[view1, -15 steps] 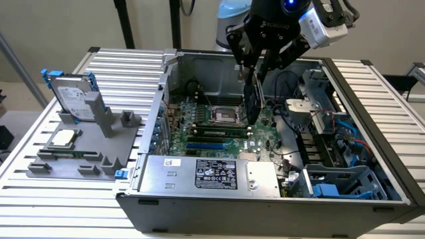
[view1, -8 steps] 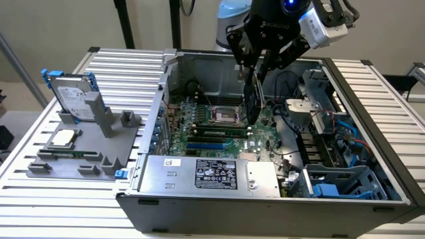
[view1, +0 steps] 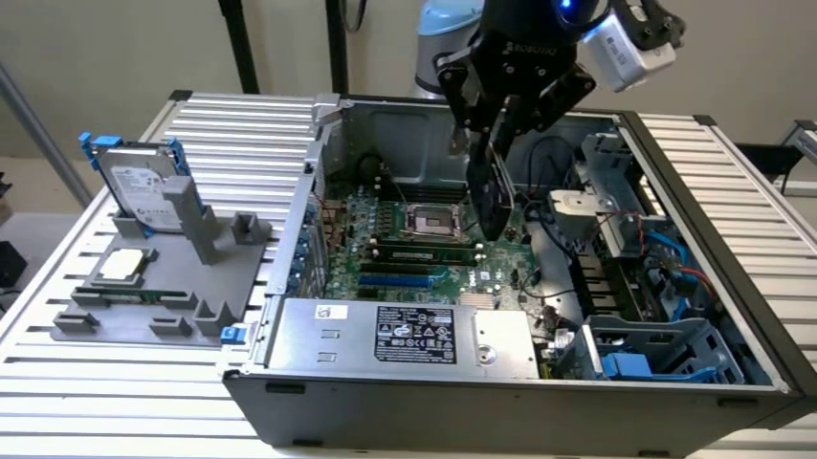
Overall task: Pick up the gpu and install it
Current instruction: 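Insert the gpu into the slot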
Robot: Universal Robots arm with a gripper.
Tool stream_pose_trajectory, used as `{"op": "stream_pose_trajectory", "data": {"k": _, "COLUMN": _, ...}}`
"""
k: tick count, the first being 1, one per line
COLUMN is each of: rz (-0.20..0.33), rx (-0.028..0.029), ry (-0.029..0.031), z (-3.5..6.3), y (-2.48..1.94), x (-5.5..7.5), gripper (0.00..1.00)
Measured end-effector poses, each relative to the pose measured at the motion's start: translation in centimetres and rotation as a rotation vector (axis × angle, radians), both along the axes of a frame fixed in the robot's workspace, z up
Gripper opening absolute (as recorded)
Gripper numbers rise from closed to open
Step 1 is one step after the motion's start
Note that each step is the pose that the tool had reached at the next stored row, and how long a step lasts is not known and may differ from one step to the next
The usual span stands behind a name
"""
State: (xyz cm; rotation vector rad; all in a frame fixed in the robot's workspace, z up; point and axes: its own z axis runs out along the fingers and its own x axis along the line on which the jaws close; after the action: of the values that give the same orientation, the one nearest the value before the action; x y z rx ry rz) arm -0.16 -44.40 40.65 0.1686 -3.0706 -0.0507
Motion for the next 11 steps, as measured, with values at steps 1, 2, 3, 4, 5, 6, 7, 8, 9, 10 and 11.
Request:
{"op": "stream_pose_trajectory", "data": {"k": 1, "rz": 0.019, "rx": -0.0001, "ry": 0.0001, "z": 0.00, "y": 0.00, "x": 0.00, "gripper": 0.26}}
{"op": "stream_pose_trajectory", "data": {"k": 2, "rz": 0.037, "rx": -0.0001, "ry": 0.0000, "z": 0.00, "y": 0.00, "x": 0.00, "gripper": 0.26}}
{"op": "stream_pose_trajectory", "data": {"k": 3, "rz": 0.054, "rx": 0.0000, "ry": 0.0000, "z": 0.00, "y": 0.00, "x": 0.00, "gripper": 0.26}}
{"op": "stream_pose_trajectory", "data": {"k": 4, "rz": 0.073, "rx": 0.0000, "ry": 0.0000, "z": 0.00, "y": 0.00, "x": 0.00, "gripper": 0.26}}
{"op": "stream_pose_trajectory", "data": {"k": 5, "rz": 0.090, "rx": 0.0000, "ry": 0.0000, "z": 0.00, "y": 0.00, "x": 0.00, "gripper": 0.26}}
{"op": "stream_pose_trajectory", "data": {"k": 6, "rz": 0.110, "rx": 0.0000, "ry": 0.0000, "z": -0.01, "y": 0.00, "x": 0.00, "gripper": 0.26}}
{"op": "stream_pose_trajectory", "data": {"k": 7, "rz": 0.128, "rx": 0.0000, "ry": 0.0000, "z": -0.01, "y": 0.00, "x": 0.00, "gripper": 0.26}}
{"op": "stream_pose_trajectory", "data": {"k": 8, "rz": 0.145, "rx": 0.0000, "ry": 0.0001, "z": -0.01, "y": 0.00, "x": 0.00, "gripper": 0.26}}
{"op": "stream_pose_trajectory", "data": {"k": 9, "rz": 0.164, "rx": 0.0000, "ry": 0.0001, "z": -0.01, "y": 0.00, "x": 0.00, "gripper": 0.26}}
{"op": "stream_pose_trajectory", "data": {"k": 10, "rz": 0.183, "rx": 0.0000, "ry": 0.0001, "z": -0.01, "y": 0.00, "x": 0.00, "gripper": 0.26}}
{"op": "stream_pose_trajectory", "data": {"k": 11, "rz": 0.201, "rx": 0.0000, "ry": 0.0001, "z": -0.01, "y": 0.00, "x": 0.00, "gripper": 0.26}}
